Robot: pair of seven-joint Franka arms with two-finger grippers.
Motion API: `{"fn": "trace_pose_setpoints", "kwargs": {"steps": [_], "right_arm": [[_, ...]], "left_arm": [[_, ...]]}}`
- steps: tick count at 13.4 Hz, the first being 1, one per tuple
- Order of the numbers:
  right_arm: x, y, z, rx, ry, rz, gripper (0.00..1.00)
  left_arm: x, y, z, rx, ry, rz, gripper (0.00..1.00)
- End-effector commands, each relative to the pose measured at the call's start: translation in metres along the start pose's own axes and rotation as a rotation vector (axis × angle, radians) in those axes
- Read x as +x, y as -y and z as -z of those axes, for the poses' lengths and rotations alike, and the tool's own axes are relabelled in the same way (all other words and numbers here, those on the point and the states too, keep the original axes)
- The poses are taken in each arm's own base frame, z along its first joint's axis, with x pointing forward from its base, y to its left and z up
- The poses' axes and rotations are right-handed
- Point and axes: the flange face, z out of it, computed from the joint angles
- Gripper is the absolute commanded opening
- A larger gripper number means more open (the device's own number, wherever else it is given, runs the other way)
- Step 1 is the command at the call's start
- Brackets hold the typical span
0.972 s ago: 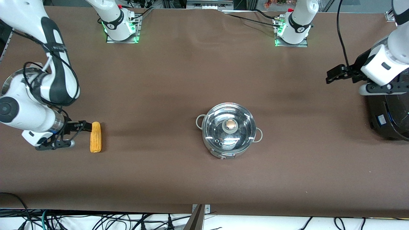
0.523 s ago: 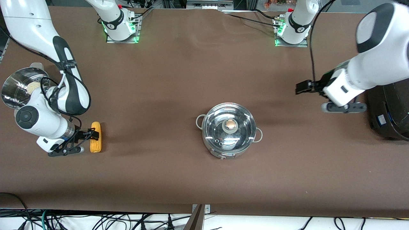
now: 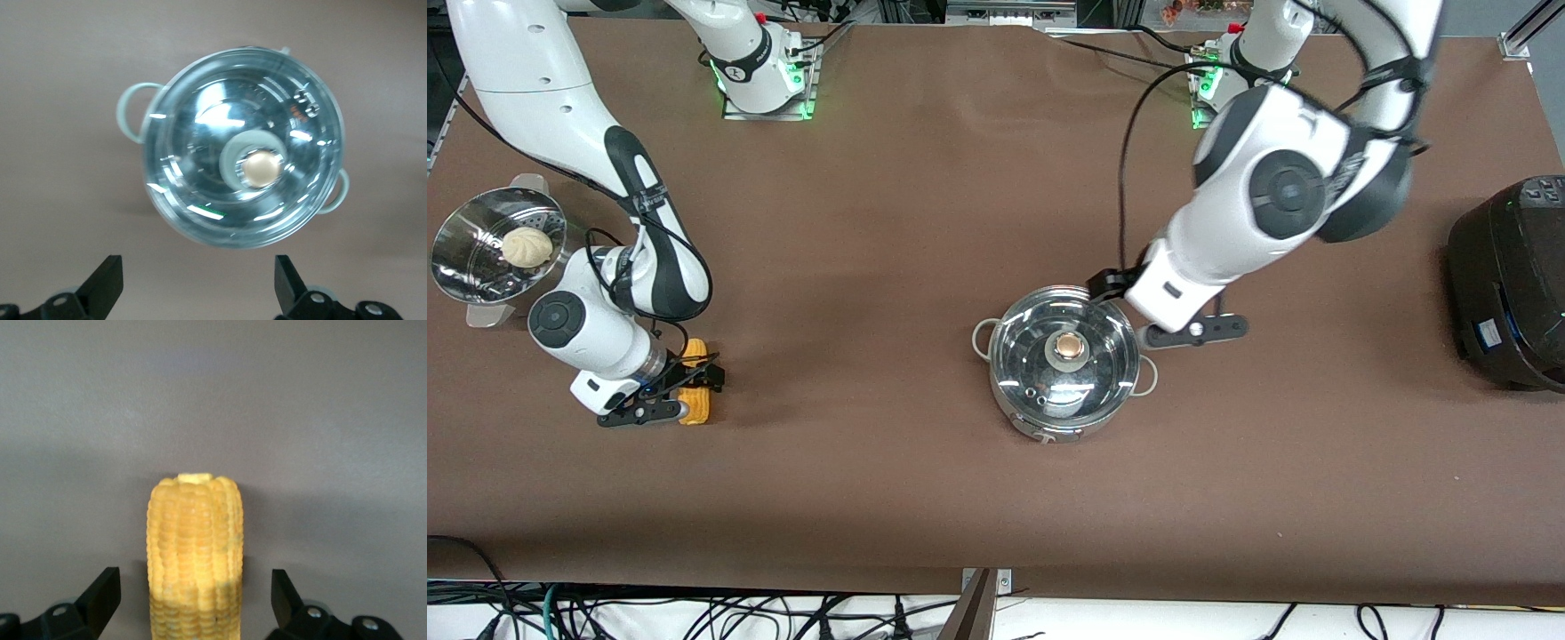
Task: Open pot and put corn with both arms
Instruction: 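Grasp the corn with the right gripper while the left gripper grasps the lid knob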
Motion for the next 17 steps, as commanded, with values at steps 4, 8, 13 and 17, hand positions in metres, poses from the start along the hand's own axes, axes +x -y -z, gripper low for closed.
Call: {"fn": "trace_pose_setpoints", "kwargs": {"steps": [4,8,13,17], "right_arm": [[-0.016,-0.012,0.002,0.011,0.008,0.044,1.00],[-0.015,-0.011,0.004,0.015,0.026,0.064,0.04],[-0.003,-0.003,0.029,0.029,0.049,0.073,0.00],[0.020,0.008,0.073,0.076,0.088,0.068,0.00]], "left_arm": [[0.023,-0.049,-0.053,0.007,-0.058,0.043,1.00],[0.029,-0.054,-0.089,0.072,-0.103,0.008,1.00],[0.032,-0.051,-0.096,0.080,-0.111,0.001,0.98],[0.030,-0.057,-0.106,0.076,-0.120,-0.007,0.94]]}}
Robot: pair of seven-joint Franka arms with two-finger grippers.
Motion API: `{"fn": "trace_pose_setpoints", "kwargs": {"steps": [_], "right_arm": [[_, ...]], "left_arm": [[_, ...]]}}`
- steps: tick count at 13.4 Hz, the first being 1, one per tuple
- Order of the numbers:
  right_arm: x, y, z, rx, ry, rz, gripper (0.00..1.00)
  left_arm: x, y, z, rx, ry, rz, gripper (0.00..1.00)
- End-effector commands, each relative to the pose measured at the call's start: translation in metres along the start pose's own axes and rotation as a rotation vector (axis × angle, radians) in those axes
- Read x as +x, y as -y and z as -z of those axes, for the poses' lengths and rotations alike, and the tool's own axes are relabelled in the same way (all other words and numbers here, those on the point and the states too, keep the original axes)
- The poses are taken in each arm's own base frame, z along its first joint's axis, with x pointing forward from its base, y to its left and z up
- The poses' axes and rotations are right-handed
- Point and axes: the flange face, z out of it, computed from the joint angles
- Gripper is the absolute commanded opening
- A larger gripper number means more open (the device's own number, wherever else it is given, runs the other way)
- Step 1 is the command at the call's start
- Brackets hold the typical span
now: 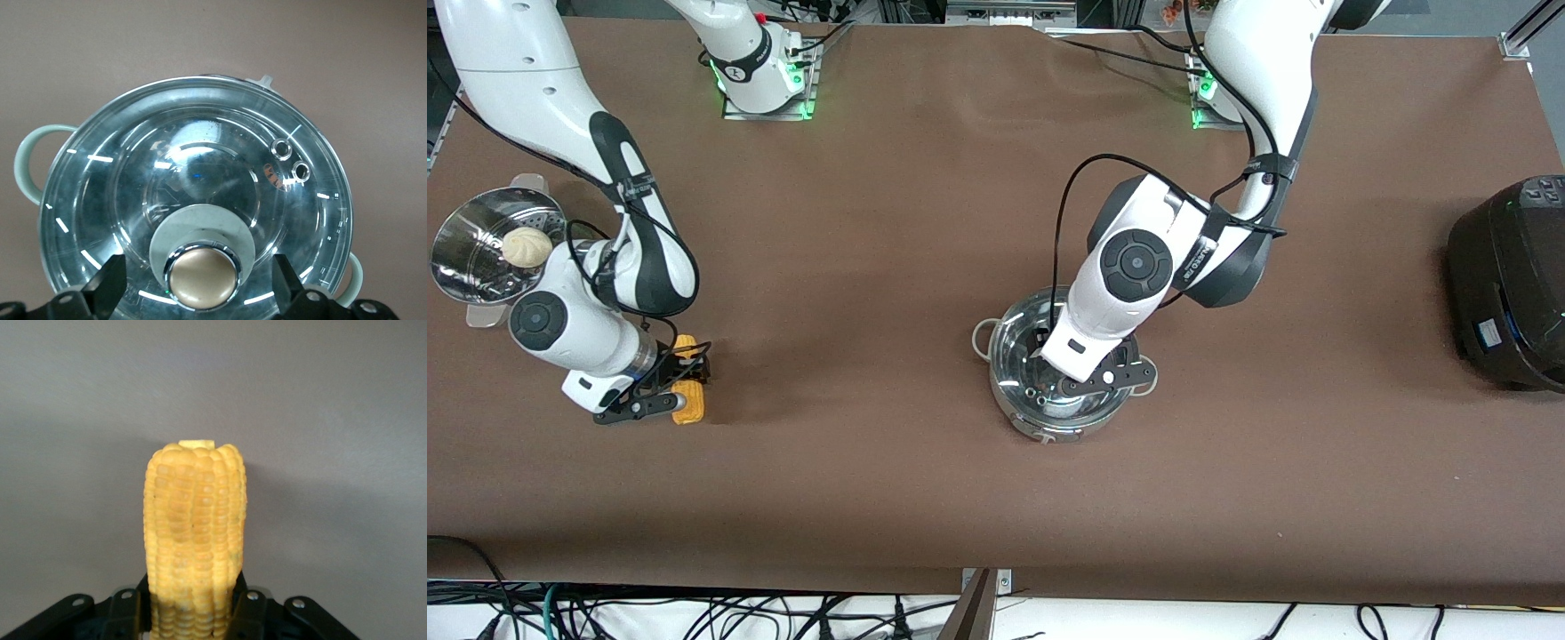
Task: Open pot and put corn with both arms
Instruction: 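Grasp the corn with the right gripper while the left gripper grasps the lid knob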
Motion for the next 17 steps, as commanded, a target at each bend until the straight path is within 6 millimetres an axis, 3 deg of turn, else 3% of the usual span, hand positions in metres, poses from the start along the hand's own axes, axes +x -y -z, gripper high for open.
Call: {"fn": "trace_pose_setpoints", "kwargs": {"steps": [1,3,4,6,9,10,13,17], "right_arm": [[0.012,0.010,0.040,0.063,0.013,-0.007,0.00],[0.021,0.014,0.060,0.091,0.021,-0.014,0.00],[0.026,0.018,0.070,0.095,0.028,-0.009,0.00],[0.032,0.019,0.090,0.098,0.038,-0.021,0.00],[0.035,0.020,0.101,0.101,0.044,-0.018,0.00],[0.036,0.023,0.107,0.105,0.047,-0.013,0.00],[0.040,0.029,0.127,0.118,0.063,0.000,0.00],[0.041,0.028,0.158,0.126,0.100,-0.015,0.00]], "left_arm": [[0.001,-0.008,-0.004,0.015,-0.031,-0.015,0.94],[0.001,-0.008,-0.005,0.017,-0.029,-0.015,0.91],[0.000,-0.007,-0.008,0.021,-0.023,-0.017,0.84],[-0.001,-0.006,-0.011,0.025,-0.019,-0.020,0.55],[0.000,-0.005,-0.011,0.025,-0.018,-0.059,0.23],[0.000,-0.005,-0.010,0.025,-0.018,-0.065,0.04],[0.000,-0.004,-0.003,0.025,-0.019,-0.063,0.00],[0.000,0.018,0.042,0.046,0.019,-0.037,0.00]]}}
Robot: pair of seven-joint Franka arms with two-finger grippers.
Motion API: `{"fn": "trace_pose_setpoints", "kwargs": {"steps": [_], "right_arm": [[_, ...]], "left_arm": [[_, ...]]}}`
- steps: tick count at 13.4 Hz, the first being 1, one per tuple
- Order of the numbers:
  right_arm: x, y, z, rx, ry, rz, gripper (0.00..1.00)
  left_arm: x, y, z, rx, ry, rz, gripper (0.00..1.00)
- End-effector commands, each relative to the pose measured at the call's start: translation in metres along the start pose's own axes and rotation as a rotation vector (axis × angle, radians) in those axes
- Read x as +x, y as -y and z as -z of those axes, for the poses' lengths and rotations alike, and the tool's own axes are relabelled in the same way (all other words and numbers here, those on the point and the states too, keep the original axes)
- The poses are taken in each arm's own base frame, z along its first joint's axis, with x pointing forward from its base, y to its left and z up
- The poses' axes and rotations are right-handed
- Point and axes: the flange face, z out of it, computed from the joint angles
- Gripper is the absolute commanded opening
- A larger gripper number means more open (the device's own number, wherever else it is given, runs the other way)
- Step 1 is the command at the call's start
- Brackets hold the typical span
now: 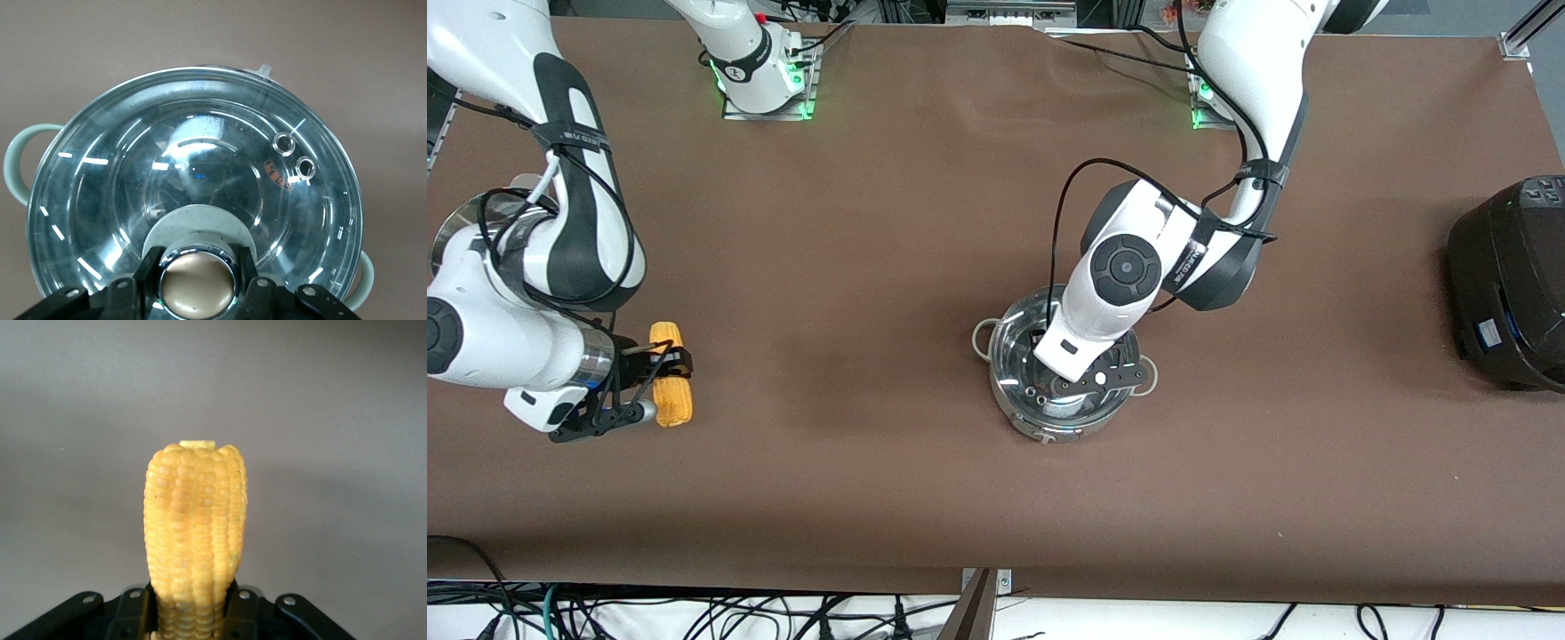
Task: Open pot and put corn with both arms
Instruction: 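Lift the glass lid off the pot with the left gripper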
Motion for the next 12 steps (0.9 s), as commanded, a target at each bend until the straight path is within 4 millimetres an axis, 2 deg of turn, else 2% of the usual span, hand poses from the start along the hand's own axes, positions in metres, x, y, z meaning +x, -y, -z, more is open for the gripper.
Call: {"fn": "trace_pose_setpoints", "kwargs": {"steps": [1,3,4,5,7,9,12], "right_arm": [[-0.001,0.002,0.025,0.022,0.014,-0.024,0.00],[-0.002,0.009,0.035,0.033,0.006,-0.019,0.00],[0.000,0.023,0.039,0.051,-0.002,-0.016,0.00],[0.002,0.034,0.039,0.060,-0.001,-0.058,0.00],[0.004,0.075,0.048,0.058,-0.003,-0.104,0.00],[0.010,0.124,0.055,0.050,-0.016,-0.119,0.00],[0.013,0.244,0.080,0.040,-0.063,-0.195,0.00]], "left_arm": [[0.001,0.028,0.059,0.022,0.012,-0.001,0.00],[0.013,0.059,0.095,-0.001,0.008,-0.019,0.00],[0.022,0.080,0.112,-0.012,0.001,-0.040,0.00],[0.031,0.106,0.117,-0.021,0.014,-0.060,0.00],[0.047,0.159,0.116,-0.024,0.038,-0.111,0.00],[0.058,0.209,0.106,-0.024,0.060,-0.162,0.00],[0.067,0.282,0.080,-0.021,0.070,-0.227,0.00]]}}
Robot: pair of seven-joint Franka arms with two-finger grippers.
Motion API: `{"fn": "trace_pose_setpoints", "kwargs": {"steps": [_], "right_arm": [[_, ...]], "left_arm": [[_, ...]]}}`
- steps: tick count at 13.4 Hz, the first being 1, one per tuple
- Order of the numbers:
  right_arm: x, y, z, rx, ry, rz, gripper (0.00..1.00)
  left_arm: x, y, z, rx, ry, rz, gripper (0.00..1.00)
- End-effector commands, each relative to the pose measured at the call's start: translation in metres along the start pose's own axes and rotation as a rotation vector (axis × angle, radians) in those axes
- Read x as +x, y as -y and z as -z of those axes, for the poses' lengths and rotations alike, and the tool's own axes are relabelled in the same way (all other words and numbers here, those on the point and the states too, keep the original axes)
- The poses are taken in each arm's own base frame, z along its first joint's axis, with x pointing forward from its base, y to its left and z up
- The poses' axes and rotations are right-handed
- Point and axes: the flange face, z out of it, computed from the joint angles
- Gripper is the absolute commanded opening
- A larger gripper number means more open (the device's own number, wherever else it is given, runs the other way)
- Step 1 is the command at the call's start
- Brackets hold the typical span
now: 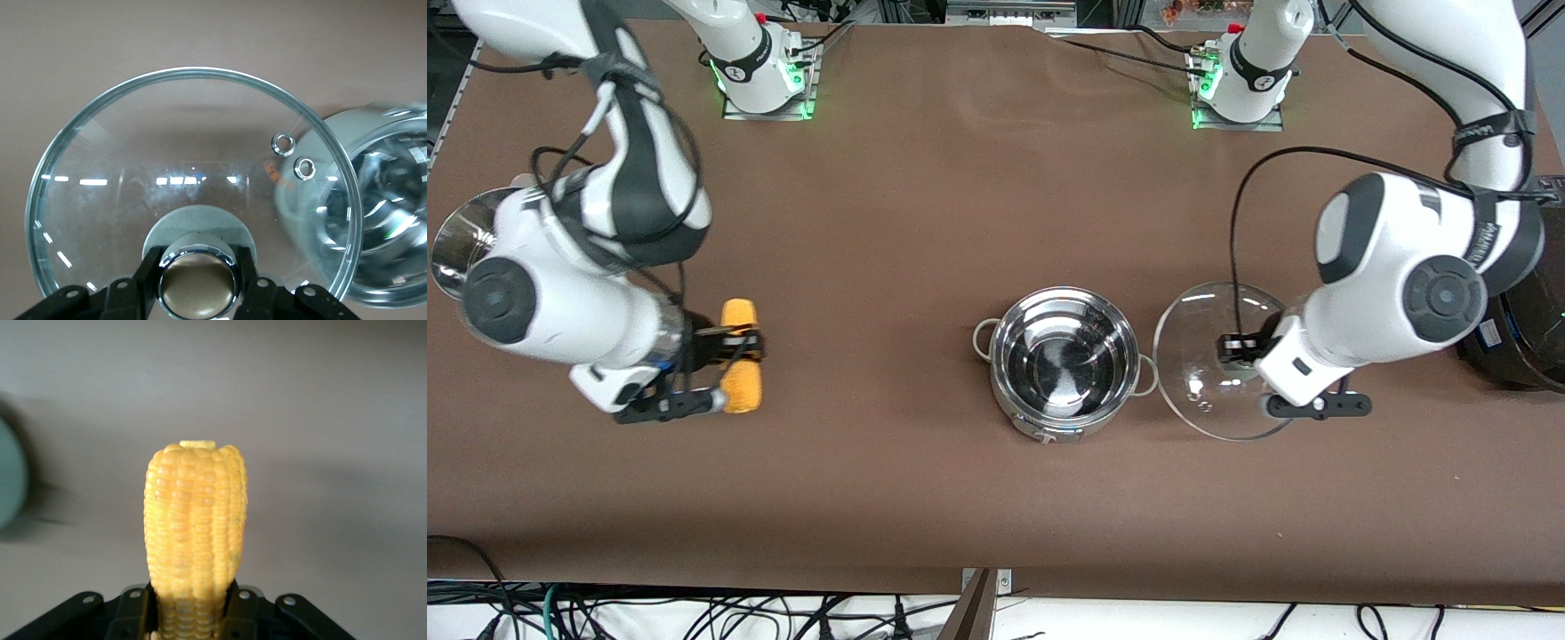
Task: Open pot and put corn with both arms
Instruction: 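Set the lid on the table while the right gripper carries corn over pot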
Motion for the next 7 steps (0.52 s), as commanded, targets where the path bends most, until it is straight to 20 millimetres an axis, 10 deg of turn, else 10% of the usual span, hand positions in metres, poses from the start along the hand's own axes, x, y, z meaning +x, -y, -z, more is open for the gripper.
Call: {"fn": "trace_pose_setpoints", "kwargs": {"steps": [1,4,7], "right_arm": [[-0.015,0.103,0.015,-0.004,-0.041,-0.087,0.00],[-0.027,0.203,-0.005,0.030,-0.090,-0.095,0.00],[-0.037,0.258,-0.018,0.047,-0.151,-0.105,0.00]], "left_arm": [[-0.018,0.061,-0.018,-0.021,-0.010,-0.085,0.00],[-0.018,0.134,-0.056,-0.022,-0.038,-0.178,0.00],[-0.024,0.166,-0.105,-0.016,-0.042,-0.159,0.00]]}}
